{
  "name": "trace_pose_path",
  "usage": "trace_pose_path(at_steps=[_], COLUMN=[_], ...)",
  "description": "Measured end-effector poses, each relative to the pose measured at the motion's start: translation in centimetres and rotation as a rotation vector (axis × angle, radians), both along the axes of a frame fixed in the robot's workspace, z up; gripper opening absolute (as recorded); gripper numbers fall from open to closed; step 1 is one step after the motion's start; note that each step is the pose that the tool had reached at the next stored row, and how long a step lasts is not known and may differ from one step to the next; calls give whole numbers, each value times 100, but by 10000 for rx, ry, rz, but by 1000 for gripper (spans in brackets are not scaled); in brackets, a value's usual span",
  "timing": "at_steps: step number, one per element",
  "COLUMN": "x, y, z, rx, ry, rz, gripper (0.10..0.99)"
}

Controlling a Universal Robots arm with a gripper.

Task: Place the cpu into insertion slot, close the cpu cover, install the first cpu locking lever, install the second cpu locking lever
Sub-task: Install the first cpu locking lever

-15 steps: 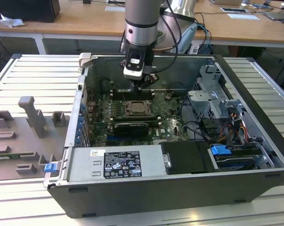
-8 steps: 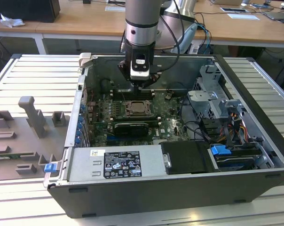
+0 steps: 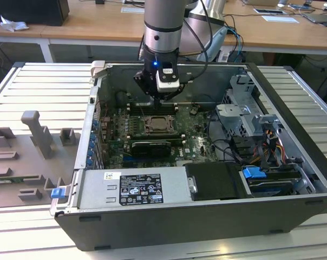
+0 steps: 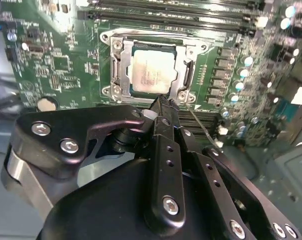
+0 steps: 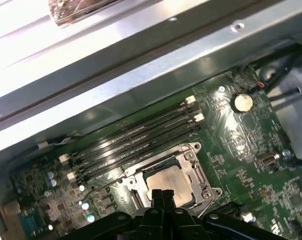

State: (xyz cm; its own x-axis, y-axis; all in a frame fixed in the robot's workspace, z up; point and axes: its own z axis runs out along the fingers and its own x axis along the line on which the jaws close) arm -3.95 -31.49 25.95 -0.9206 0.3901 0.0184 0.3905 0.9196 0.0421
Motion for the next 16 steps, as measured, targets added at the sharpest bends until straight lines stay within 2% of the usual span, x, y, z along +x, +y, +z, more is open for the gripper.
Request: trace_pose_path(at_steps=[6, 16], x=[0, 0], y=[0, 0], z=[0, 0], rx=[-1, 0], ry=[1, 0], rz=[1524, 3314], gripper=[106, 106])
